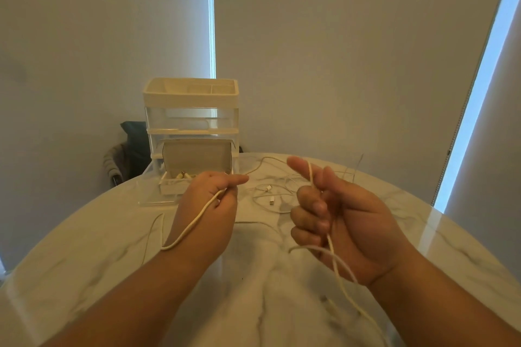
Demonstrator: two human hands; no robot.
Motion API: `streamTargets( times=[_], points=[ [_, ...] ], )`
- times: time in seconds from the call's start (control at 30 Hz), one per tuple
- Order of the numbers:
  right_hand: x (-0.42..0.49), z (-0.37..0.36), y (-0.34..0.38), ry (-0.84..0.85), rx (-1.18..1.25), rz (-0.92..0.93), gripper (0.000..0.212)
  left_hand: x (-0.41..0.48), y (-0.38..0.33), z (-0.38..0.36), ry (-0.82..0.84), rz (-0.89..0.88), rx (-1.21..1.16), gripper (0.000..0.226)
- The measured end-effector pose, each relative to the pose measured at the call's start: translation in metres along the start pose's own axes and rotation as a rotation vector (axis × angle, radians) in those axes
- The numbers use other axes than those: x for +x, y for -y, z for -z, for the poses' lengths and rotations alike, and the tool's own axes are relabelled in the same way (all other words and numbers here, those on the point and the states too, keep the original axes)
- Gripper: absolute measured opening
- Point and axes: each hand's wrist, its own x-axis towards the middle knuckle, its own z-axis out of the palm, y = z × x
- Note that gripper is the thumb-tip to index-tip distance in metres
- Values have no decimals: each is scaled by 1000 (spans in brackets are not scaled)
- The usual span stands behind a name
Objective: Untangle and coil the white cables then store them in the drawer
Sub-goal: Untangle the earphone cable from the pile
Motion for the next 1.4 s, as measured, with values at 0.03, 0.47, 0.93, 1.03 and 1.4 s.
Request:
streamTargets(
  times=[0.03, 0.47, 0.93, 1.03, 1.4],
  points=[
    [1, 2, 2, -25, 16, 18, 47, 0, -1, 0, 0, 29, -17, 33],
    [11, 16, -3, -657, -551, 37, 26, -15, -15, -1, 208, 127, -363, 21],
    [12, 17, 7, -722, -392, 140, 24, -20, -14, -22, 422, 58, -161, 13],
    [11, 24, 15, -804, -333, 233, 25, -16, -6, -19, 396, 124, -162, 17],
    [3, 42, 33, -777, -392, 7, 24, -4, 11, -9, 110, 269, -76, 20]
  ],
)
